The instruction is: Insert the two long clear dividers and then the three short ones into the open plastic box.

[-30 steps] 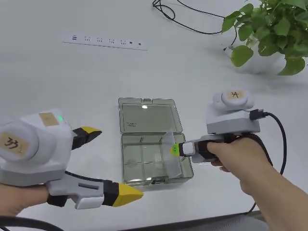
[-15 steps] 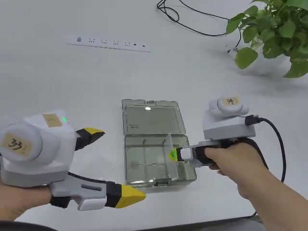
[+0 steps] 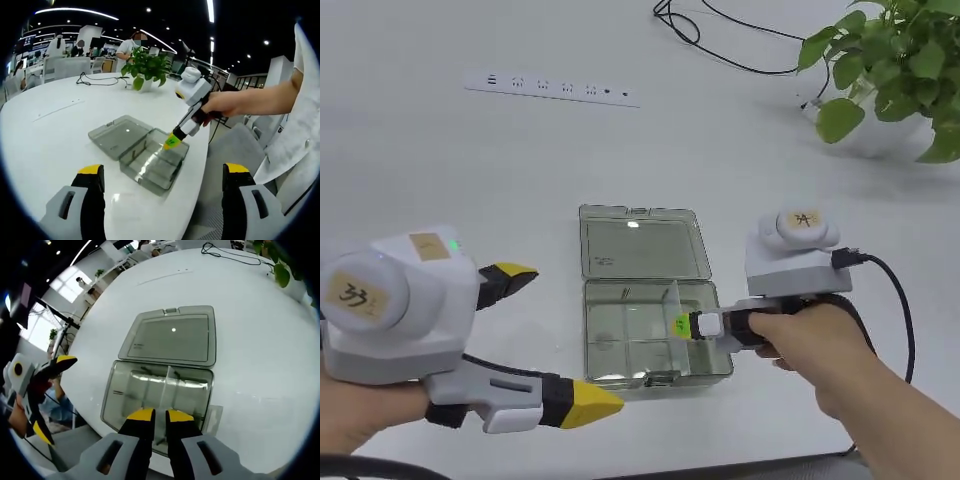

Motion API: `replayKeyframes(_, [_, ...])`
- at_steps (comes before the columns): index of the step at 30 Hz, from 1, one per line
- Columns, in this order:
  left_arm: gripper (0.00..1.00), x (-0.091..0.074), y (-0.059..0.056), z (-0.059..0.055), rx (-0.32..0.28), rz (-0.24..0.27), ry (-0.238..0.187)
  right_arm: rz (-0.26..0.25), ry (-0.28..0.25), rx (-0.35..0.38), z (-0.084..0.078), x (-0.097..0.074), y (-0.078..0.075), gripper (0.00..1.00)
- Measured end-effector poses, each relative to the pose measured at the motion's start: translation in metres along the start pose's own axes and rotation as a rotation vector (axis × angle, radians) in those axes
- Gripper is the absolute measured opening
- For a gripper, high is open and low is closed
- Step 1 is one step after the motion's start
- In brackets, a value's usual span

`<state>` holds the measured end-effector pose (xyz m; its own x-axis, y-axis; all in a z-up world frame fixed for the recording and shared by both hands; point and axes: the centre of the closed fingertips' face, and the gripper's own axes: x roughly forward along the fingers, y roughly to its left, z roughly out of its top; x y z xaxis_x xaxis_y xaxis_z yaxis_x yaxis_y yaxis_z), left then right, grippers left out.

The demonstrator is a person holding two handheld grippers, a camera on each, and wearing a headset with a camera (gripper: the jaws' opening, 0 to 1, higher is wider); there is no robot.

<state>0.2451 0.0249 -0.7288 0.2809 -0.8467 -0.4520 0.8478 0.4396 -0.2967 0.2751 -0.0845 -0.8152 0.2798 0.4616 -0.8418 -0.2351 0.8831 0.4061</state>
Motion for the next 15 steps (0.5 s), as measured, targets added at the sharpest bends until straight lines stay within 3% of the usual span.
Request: replayKeyframes(15, [1.0,-0.0062,-0.0059,0.0011,0.001,0.025,-0.002,0.053,-0.047,-0.008,0.0025,-0.0032,0.0019,0.13])
